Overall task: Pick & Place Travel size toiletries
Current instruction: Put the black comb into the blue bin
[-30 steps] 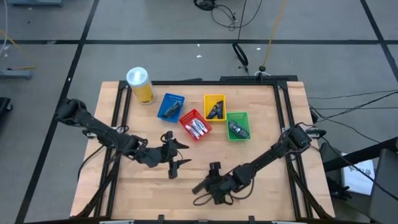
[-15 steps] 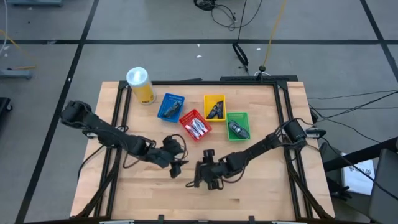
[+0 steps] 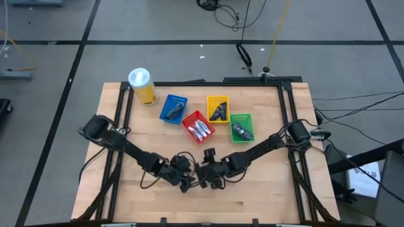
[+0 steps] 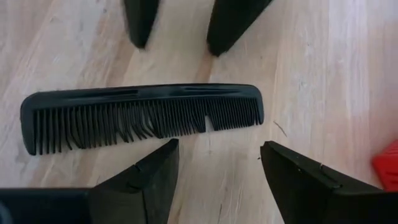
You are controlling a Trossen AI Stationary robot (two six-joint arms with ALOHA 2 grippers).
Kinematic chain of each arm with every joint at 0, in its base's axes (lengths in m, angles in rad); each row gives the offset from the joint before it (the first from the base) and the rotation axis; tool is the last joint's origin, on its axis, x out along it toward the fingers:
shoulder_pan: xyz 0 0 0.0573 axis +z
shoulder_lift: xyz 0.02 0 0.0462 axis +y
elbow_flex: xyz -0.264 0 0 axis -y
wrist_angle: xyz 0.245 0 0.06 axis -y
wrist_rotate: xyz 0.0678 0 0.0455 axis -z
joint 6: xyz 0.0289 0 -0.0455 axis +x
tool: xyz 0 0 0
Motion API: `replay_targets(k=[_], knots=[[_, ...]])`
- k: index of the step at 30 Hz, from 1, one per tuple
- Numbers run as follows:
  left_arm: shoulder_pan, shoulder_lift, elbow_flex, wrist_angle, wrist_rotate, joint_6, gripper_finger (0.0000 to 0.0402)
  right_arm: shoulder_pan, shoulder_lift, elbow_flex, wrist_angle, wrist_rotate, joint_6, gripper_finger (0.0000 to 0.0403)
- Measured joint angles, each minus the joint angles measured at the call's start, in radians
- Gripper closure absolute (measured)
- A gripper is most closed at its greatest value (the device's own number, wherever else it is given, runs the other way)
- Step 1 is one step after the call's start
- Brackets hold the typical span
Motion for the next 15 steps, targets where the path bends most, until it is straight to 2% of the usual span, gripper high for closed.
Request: replay_targets(k=[8, 12, 15], knots=[[0.041, 0.088, 0.003, 0.121, 0.002, -0.127, 0.0160, 0.039, -0.004, 0.000, 0.004, -0.089, -0.018, 0.0184], [0.069, 0.091, 0.002, 0.204, 0.026, -0.071, 0.0160, 0.052, -0.005, 0.000, 0.006, -0.098, -0.046, 0.0184], [0.095, 0.095, 0.003, 0.266, 0.104, 0.006, 0.0160, 0.051, -0.005, 0.000, 0.011, -0.102, -0.045, 0.0184]])
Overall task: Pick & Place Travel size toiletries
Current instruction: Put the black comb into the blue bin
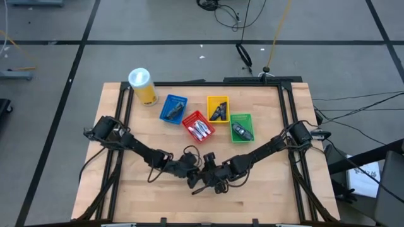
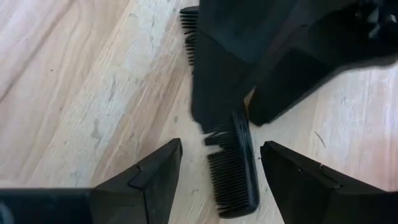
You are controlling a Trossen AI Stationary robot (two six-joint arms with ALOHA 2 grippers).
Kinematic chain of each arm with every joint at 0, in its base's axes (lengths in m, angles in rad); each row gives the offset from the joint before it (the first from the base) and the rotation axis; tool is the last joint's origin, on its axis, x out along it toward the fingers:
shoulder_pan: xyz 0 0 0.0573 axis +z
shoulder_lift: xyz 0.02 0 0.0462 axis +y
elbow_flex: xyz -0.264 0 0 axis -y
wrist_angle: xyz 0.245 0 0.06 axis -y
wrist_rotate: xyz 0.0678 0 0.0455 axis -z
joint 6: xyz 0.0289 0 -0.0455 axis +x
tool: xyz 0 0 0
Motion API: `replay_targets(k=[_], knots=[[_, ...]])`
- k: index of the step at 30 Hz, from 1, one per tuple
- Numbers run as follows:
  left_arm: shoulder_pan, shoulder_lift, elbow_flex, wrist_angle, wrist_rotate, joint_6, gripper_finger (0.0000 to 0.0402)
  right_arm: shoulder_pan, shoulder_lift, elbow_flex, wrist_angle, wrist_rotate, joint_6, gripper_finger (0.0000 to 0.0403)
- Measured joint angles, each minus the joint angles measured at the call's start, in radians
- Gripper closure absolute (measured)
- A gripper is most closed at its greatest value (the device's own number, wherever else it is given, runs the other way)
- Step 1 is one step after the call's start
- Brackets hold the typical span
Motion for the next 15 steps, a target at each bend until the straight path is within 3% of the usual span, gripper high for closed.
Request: replay_targets(k=[4, 11, 15], knots=[[0.028, -0.001, 0.010, 0.012, 0.127, 0.047, 0.0160, -0.010, 0.000, 0.000, 0.011, -0.010, 0.017, 0.0184], [0.058, -0.001, 0.011, -0.001, 0.204, 0.071, 0.0160, -0.033, 0.000, 0.000, 0.016, -0.024, 0.072, 0.0184], [0.080, -0.003, 0.012, -0.024, 0.312, 0.098, 0.0160, -0.033, 0.000, 0.000, 0.018, -0.021, 0.057, 0.0184]])
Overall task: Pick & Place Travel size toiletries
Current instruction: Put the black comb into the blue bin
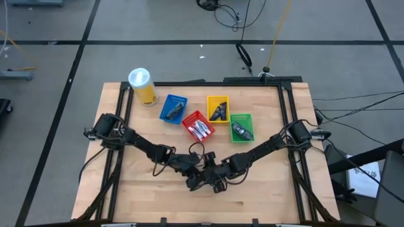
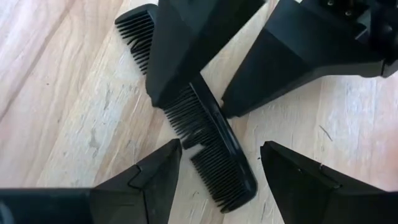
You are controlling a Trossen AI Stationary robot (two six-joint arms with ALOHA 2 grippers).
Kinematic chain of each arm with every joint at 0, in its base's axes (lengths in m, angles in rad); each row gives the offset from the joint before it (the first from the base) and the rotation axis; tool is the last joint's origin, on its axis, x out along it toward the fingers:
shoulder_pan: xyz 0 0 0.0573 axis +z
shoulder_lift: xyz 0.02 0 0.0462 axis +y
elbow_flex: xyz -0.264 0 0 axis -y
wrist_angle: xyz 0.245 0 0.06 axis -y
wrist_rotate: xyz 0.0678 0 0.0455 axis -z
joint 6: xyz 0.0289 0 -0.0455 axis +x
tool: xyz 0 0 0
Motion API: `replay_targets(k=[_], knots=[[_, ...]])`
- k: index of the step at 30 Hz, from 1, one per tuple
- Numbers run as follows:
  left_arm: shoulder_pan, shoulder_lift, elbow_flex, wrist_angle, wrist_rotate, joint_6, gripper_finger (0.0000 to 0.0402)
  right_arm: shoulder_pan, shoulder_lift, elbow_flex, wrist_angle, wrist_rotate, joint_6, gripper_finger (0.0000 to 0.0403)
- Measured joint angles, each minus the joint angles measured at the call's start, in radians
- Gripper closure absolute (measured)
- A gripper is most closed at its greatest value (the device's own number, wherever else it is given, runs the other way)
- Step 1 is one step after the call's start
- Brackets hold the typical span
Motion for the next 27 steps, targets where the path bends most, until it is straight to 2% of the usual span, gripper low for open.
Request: replay_targets(k=[2, 13, 20, 23, 27], knots=[[0.007, -0.001, 0.000, -0.001, 0.038, -0.010, 0.0160, 0.000, 0.000, 0.000, 0.000, 0.003, -0.001, 0.0184], [0.009, -0.002, 0.000, 0.019, 0.058, -0.088, 0.0160, -0.001, 0.000, 0.000, 0.010, -0.010, -0.051, 0.0184], [0.045, -0.014, 0.000, 0.004, 0.189, -0.083, 0.0160, -0.001, 0.001, -0.001, 0.020, -0.009, -0.046, 0.0184], [0.035, -0.055, -0.002, -0.051, 0.133, -0.086, 0.0160, -0.002, 0.001, -0.001, 0.019, -0.010, -0.036, 0.0184], [-0.003, -0.126, 0.000, -0.109, 0.006, -0.075, 0.0160, -0.002, 0.001, -0.001, 0.018, -0.010, -0.034, 0.0184]])
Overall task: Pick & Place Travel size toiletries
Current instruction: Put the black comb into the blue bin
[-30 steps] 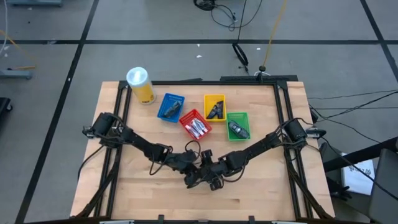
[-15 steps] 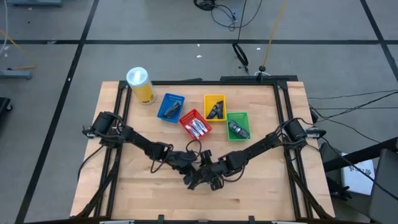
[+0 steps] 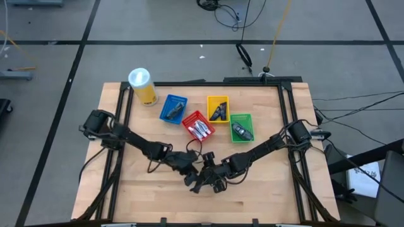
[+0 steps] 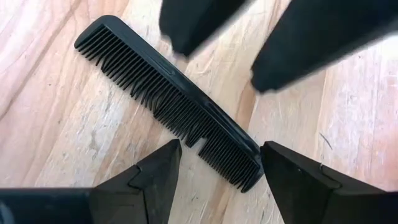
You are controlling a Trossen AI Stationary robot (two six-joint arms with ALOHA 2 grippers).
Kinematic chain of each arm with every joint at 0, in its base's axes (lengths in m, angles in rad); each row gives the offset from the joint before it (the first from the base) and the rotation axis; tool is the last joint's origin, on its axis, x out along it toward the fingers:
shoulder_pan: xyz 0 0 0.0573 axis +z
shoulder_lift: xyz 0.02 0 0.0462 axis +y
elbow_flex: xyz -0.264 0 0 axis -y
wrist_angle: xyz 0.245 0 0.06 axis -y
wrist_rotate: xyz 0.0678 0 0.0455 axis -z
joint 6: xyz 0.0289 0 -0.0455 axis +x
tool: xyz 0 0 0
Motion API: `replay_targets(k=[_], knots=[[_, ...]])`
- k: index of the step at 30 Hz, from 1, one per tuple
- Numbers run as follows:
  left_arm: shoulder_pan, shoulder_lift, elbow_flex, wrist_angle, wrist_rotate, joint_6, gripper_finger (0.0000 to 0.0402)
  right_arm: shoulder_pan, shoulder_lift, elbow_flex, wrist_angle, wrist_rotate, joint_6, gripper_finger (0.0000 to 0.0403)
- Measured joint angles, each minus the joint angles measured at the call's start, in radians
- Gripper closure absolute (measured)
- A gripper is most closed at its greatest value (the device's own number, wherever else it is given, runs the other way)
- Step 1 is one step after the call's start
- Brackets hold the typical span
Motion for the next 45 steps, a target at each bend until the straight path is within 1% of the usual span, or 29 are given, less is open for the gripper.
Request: replay_targets(k=[2, 4, 9, 11, 13, 17, 20, 26, 28, 30, 32, 35, 37, 42, 45], knots=[[-0.031, -0.017, 0.000, -0.019, -0.054, -0.003, 0.0160, 0.000, 0.000, 0.000, 0.000, 0.000, -0.001, 0.0184], [-0.068, -0.018, 0.000, -0.004, -0.119, -0.025, 0.0160, 0.000, 0.000, 0.000, 0.000, -0.001, -0.005, 0.0184], [-0.159, -0.008, 0.000, 0.006, -0.315, -0.139, 0.0160, 0.000, 0.000, 0.000, 0.006, -0.001, -0.031, 0.0184], [-0.200, -0.008, -0.001, 0.039, -0.391, -0.175, 0.0160, 0.000, 0.000, 0.000, 0.009, -0.001, -0.034, 0.0184], [-0.236, -0.002, 0.001, 0.087, -0.433, -0.188, 0.0160, 0.000, 0.000, 0.000, 0.011, -0.001, -0.034, 0.0184], [-0.278, 0.027, 0.000, 0.185, -0.413, -0.181, 0.0160, 0.000, 0.000, 0.001, -0.005, -0.004, -0.021, 0.0184], [-0.296, 0.049, 0.000, 0.204, -0.389, -0.190, 0.0160, 0.014, 0.000, 0.002, -0.038, 0.001, -0.019, 0.0184], [-0.270, 0.063, 0.000, 0.087, -0.382, -0.308, 0.0160, 0.034, -0.002, 0.002, -0.024, 0.008, -0.094, 0.0184], [-0.262, 0.065, -0.001, 0.072, -0.385, -0.324, 0.0160, 0.034, -0.002, 0.002, -0.016, 0.006, -0.100, 0.0184], [-0.259, 0.064, -0.001, 0.094, -0.373, -0.295, 0.0160, 0.034, -0.002, 0.002, -0.010, 0.006, -0.101, 0.0184], [-0.258, 0.064, 0.000, 0.127, -0.341, -0.259, 0.0160, 0.034, -0.002, 0.002, -0.010, 0.005, -0.098, 0.0184], [-0.258, 0.064, 0.000, 0.219, -0.311, -0.181, 0.0160, 0.036, -0.002, 0.001, -0.010, 0.005, -0.085, 0.0184], [-0.258, 0.063, 0.001, 0.247, -0.299, -0.155, 0.0160, 0.041, -0.009, 0.001, -0.017, 0.007, -0.085, 0.0184], [-0.230, 0.063, 0.000, 0.151, -0.295, -0.182, 0.0160, 0.052, -0.048, -0.001, -0.051, -0.012, -0.094, 0.0184], [-0.215, 0.063, 0.000, 0.146, -0.270, -0.149, 0.0160, 0.057, -0.107, -0.001, -0.112, -0.002, -0.106, 0.0184]])
